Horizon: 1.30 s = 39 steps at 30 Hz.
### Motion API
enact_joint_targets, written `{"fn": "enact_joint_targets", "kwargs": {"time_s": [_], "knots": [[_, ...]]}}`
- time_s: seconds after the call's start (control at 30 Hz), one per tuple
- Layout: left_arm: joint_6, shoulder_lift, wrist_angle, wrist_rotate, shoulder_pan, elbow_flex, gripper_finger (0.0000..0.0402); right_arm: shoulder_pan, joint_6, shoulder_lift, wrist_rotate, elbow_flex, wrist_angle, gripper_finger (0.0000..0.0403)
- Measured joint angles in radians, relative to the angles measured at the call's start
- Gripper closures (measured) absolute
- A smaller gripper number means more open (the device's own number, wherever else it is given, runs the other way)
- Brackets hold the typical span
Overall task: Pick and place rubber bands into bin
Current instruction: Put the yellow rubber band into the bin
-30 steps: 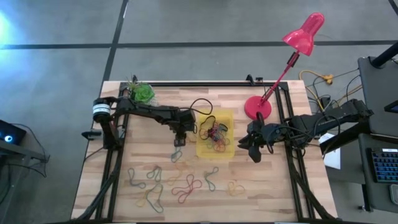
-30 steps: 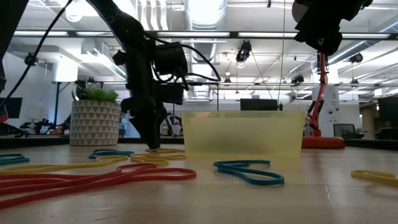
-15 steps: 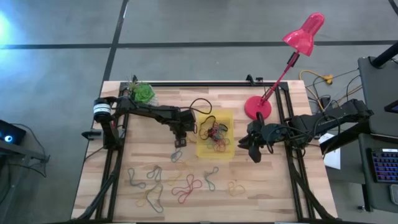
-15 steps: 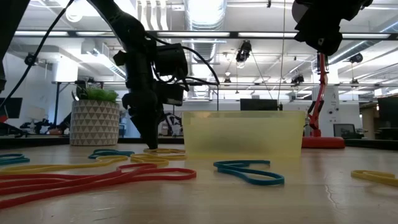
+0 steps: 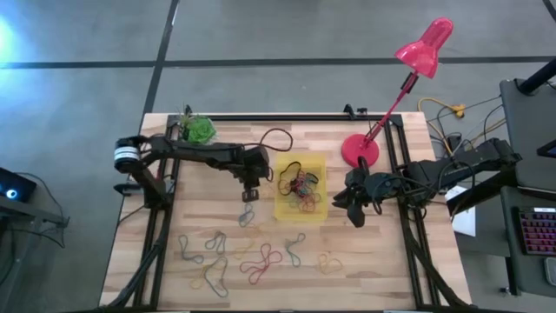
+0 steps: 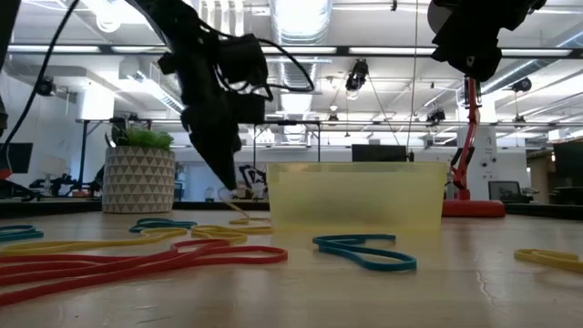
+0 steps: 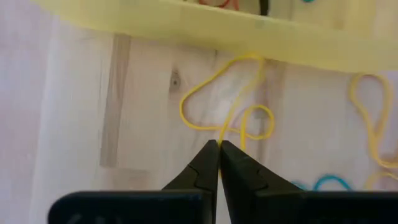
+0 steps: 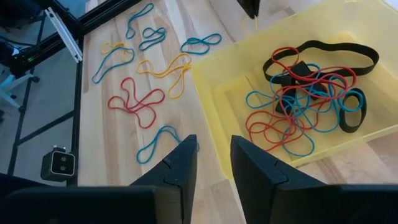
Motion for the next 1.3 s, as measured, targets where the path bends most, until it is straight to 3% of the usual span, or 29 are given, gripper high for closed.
{"fn": "enact_joint_targets", "kwargs": {"time_s": [0.3, 0.63, 0.97, 1.3], "knots": [[0.000, -0.150, 0.015, -0.014, 0.000, 0.002, 0.0401, 0.000, -0.008, 0.000, 0.000, 0.000, 0.000, 0.0317], [-0.031, -0.259, 0.198, -0.036, 0.000, 0.006, 0.0401, 0.000, -0.022, 0.000, 0.000, 0.000, 0.001, 0.0322], [-0.100, -0.238, 0.360, -0.031, 0.000, 0.010, 0.0401, 0.000, -0.022, 0.000, 0.002, 0.000, 0.007, 0.0317], [-0.160, -0.090, 0.483, 0.032, -0.014, 0.013, 0.0401, 0.000, -0.025, 0.000, 0.026, 0.000, 0.021, 0.0325]]}}
